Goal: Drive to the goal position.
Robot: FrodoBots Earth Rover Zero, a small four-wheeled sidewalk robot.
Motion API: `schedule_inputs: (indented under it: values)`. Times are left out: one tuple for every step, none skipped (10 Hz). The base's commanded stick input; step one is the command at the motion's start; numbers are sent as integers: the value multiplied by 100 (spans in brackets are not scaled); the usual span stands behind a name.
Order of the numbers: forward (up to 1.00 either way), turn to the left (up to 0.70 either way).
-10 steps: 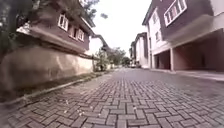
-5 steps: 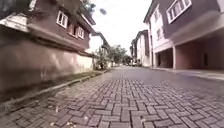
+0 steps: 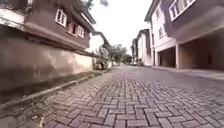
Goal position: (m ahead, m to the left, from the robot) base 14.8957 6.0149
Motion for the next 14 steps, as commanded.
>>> schedule_inputs:
  values:
    - [69, 3]
    - [69, 3]
    - [69, 3]
    - [69, 3]
    - [69, 3]
    - [69, 3]
    - [69, 3]
    - [69, 3]
    - [69, 3]
    - [69, 3]
    - [69, 3]
    - [69, 3]
    - [69, 3]
    - [69, 3]
